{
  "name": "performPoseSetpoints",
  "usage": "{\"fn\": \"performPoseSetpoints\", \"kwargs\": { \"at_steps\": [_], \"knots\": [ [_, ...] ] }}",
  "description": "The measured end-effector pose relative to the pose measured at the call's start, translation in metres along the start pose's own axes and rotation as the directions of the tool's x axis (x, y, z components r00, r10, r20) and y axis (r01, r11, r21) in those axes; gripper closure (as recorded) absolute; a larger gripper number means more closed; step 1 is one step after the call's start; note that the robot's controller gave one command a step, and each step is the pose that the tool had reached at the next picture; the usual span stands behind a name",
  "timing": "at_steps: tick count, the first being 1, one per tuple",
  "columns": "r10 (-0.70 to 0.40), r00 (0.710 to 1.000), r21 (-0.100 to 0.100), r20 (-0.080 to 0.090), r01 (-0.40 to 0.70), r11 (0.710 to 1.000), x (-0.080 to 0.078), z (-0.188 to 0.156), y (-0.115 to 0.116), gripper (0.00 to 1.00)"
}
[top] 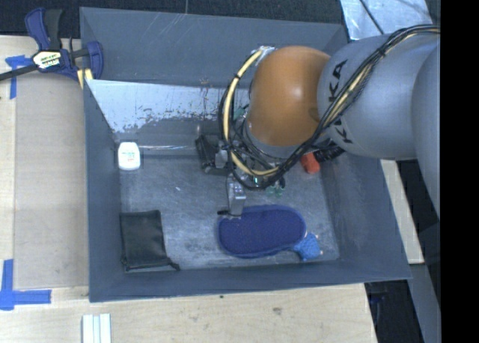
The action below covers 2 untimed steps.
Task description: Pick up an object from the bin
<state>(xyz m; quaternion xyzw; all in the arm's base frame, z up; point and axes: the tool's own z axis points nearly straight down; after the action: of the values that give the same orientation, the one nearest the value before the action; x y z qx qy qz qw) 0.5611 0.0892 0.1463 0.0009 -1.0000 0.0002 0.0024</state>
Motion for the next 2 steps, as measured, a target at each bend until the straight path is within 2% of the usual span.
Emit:
{"fn": "performPoseSetpoints", "kwargs": {
  "at_steps": [1, 2],
  "knots": [
    [-0.063, 0.998, -0.005, 0.022, 0.063, 0.998, -0.0699, 0.0734, -0.0141, 0.0],
    [-0.062, 0.998, -0.001, 0.012, 0.062, 0.998, -0.0661, 0.0747, -0.016, 1.0]
  ]
}}
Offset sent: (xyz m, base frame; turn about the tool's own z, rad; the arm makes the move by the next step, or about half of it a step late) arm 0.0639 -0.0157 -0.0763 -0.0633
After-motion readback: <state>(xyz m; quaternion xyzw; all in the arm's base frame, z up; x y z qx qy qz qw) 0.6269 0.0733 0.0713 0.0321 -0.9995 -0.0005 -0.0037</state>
